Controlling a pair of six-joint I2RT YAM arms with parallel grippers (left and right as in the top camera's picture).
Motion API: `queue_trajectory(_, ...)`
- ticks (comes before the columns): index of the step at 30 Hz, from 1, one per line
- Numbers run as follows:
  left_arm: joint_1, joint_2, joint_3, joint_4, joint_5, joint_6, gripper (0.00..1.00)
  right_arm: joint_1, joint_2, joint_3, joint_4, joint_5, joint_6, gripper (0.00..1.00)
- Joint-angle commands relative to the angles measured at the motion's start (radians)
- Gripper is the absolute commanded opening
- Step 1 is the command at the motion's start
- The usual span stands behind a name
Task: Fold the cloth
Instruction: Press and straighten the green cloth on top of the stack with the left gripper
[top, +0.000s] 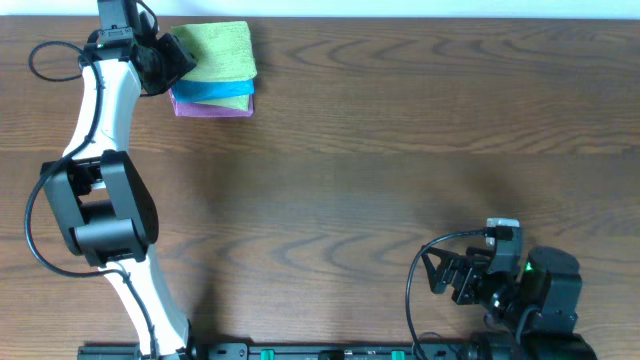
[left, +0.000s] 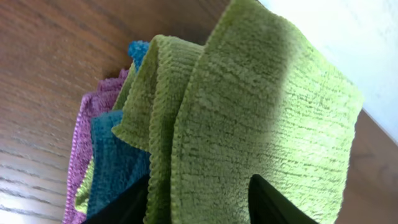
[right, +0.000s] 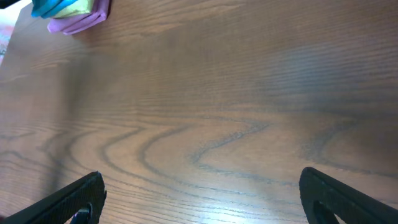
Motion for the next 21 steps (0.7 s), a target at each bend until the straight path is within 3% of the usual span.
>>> queue_trajectory(1,0.007,0.02,0.024,-0.006,-0.024,0.053,0.54,-0.007,-0.006,-0.003,-0.002,-0.001,0.013,0.99)
queue_trajectory(4,0.008,0.019,0.024,-0.024,-0.07,0.06,0.55,-0.007,-0.006,-0.003,-0.002,-0.001,0.013,0.99)
queue_trajectory(10,0.029,0.014,0.024,-0.036,-0.098,0.092,0.67,-0.007,-0.006,-0.003,-0.002,-0.001,0.013,0.99)
queue_trajectory(17,0.077,-0.017,0.025,-0.047,-0.093,0.092,0.65,-0.007,-0.006,-0.003,-0.002,-0.001,0.013,0.99)
queue_trajectory(21,0.09,-0.075,0.025,-0.05,-0.087,0.092,0.58,-0.007,-0.006,-0.003,-0.002,-0.001,0.013,0.99)
